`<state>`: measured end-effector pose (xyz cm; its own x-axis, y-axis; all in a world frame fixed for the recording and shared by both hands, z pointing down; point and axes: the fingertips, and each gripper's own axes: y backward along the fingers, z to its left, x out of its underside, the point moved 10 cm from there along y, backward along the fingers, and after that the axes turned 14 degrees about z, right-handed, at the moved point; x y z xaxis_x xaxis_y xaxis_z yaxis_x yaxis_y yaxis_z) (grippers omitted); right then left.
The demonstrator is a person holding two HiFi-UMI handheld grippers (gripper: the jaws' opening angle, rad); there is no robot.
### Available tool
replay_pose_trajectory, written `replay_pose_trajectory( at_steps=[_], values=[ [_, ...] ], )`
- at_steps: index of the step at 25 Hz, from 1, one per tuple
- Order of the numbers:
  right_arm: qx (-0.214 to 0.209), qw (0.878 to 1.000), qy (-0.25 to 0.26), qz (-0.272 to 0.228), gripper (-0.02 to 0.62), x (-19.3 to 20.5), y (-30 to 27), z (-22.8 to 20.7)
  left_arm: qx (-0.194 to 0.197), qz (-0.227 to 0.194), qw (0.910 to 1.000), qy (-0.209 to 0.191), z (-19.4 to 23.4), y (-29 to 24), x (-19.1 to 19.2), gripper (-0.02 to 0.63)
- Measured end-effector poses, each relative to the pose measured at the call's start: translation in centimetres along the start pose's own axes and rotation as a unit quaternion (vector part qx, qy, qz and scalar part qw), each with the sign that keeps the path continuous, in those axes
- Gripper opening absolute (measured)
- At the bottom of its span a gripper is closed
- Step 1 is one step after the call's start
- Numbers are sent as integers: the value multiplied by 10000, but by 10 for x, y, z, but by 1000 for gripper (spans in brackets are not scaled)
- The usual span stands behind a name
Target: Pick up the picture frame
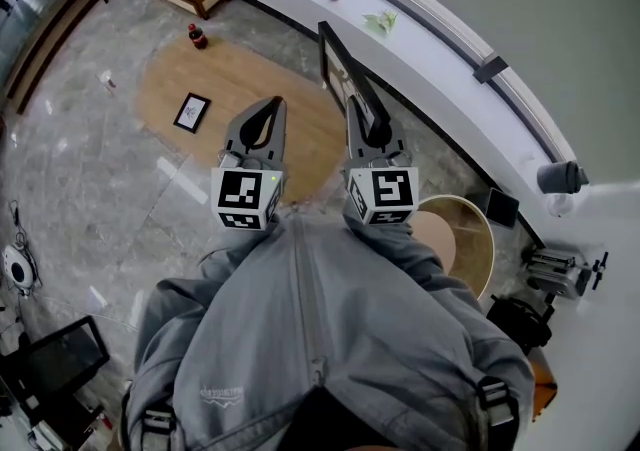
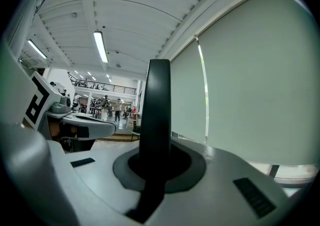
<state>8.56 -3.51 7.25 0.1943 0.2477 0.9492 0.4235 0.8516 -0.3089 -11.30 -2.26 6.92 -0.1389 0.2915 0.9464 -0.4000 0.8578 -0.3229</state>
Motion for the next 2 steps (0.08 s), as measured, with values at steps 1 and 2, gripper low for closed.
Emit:
replay_pose_trajectory(
  at_steps=[1,2],
  values=[
    [2,10000,1,1,35,0,-1,-1,7,2,10000,-8,0,-2,-1,18],
    [5,10000,1,1,35,0,-2,-3,13,5,10000,-15,-1,-3,-1,18]
  ],
)
